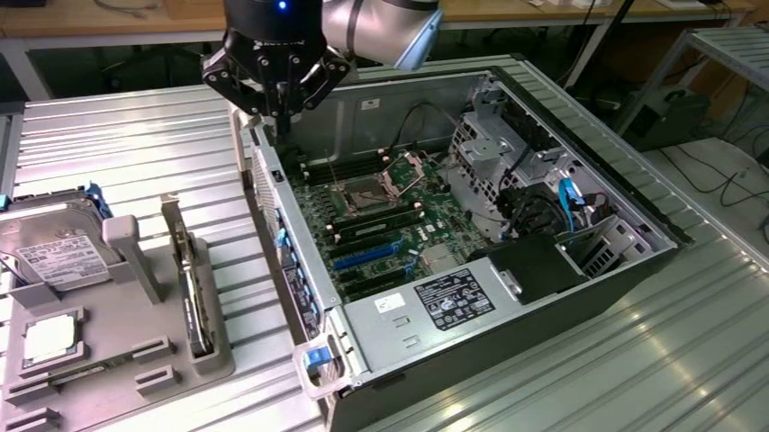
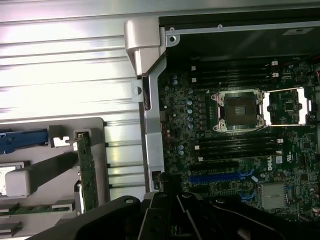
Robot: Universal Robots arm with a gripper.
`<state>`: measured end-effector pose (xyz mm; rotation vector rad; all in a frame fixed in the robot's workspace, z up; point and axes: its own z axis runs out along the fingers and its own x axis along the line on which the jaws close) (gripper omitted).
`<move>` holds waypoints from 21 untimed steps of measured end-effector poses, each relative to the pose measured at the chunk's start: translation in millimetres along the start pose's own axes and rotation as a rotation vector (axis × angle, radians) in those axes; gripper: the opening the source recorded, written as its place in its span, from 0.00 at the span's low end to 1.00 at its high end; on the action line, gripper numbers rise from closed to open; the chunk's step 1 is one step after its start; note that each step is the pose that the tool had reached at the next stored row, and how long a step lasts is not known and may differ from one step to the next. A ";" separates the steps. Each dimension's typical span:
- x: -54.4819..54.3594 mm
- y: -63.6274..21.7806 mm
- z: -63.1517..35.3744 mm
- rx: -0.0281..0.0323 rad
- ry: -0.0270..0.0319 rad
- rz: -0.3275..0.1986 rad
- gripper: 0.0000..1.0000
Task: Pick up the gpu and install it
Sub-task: 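Reach for the gpu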
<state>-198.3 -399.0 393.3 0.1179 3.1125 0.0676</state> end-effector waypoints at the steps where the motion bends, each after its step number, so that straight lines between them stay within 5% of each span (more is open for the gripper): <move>1: 1.1 -0.1 0.0 0.0000 0.0000 0.000 0.11; 21: 23.0 -1.7 -0.6 -0.0001 0.0000 0.000 0.11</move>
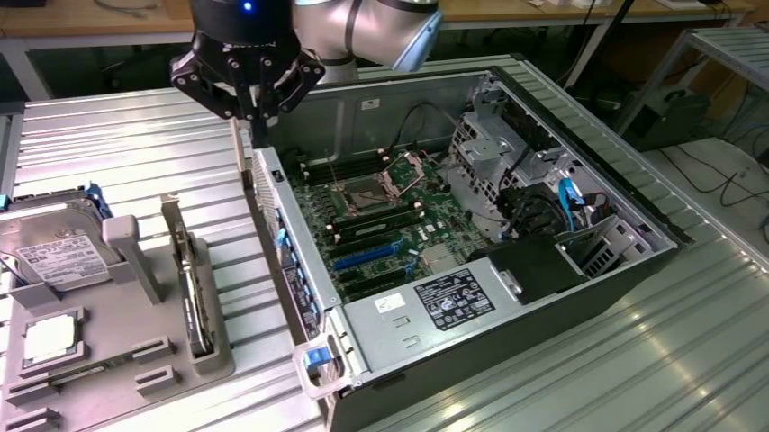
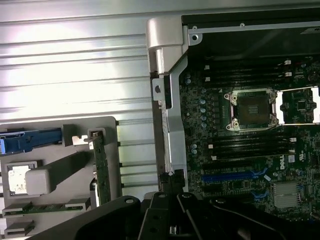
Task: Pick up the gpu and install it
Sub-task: 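Reach for the gpu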
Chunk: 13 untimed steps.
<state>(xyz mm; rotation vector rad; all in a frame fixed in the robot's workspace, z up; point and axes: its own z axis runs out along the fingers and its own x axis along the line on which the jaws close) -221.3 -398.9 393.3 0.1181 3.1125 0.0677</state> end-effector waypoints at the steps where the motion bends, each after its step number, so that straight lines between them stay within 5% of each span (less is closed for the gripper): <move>1: 1.1 -0.1 0.0 0.0000 0.0000 0.000 0.11; 13: 14.9 -1.1 -0.5 0.0001 0.0001 0.000 0.11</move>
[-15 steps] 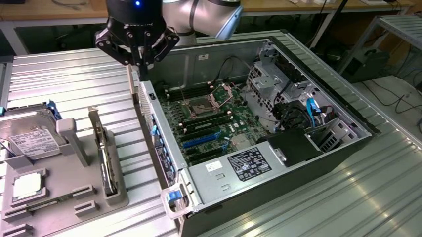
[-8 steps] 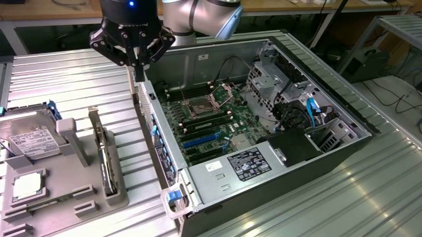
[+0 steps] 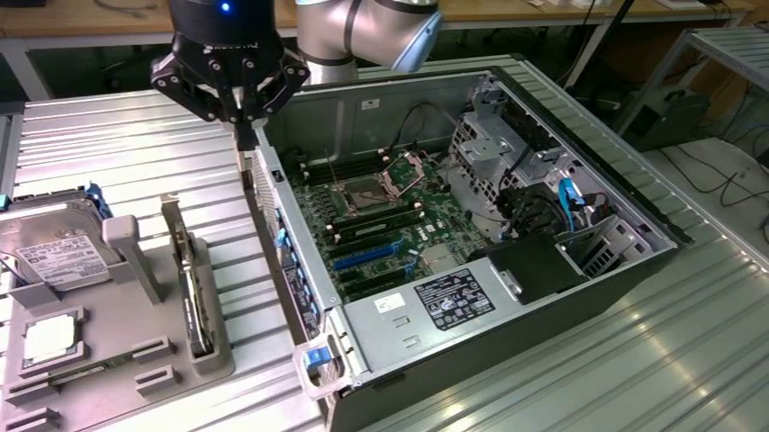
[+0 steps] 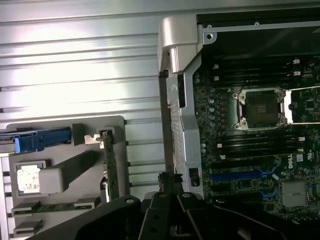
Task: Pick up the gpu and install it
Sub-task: 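Reach for the gpu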
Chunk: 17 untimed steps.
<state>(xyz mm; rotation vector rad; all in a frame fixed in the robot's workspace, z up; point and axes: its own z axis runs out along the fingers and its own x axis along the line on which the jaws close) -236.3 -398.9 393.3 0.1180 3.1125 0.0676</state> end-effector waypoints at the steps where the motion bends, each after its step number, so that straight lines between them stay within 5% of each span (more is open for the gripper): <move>1: 0.9 -0.1 0.0 0.0000 0.0000 0.000 0.11; 17: 20.9 -1.6 -0.5 -0.0001 -0.0001 0.000 0.11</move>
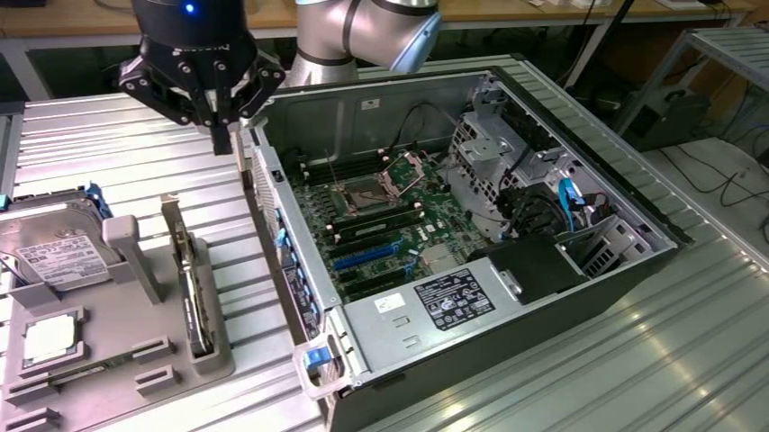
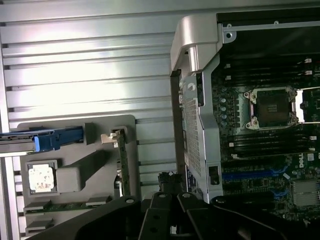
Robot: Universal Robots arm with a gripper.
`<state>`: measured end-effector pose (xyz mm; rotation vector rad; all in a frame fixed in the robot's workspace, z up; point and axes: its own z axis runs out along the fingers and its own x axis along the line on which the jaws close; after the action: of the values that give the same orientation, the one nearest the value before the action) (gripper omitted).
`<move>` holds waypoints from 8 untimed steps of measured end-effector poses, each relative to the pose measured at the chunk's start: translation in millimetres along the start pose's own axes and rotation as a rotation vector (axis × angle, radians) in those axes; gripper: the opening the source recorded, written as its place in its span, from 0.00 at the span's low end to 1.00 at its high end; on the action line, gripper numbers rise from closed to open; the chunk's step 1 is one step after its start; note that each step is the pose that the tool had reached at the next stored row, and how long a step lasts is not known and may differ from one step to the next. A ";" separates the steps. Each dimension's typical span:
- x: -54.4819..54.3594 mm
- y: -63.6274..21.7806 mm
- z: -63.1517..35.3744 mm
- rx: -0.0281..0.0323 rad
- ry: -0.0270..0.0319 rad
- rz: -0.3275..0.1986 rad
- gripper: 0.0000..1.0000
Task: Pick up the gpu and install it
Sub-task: 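Reach for the gpu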
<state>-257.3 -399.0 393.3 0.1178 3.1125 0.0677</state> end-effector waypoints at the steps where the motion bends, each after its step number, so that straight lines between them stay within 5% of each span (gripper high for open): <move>1: 1.2 -0.1 -0.1 0.0001 0.0000 0.000 0.11; 8: 9.1 -0.7 -0.3 0.0001 0.0000 0.000 0.11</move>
<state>-266.4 -398.9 393.3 0.1181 3.1125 0.0676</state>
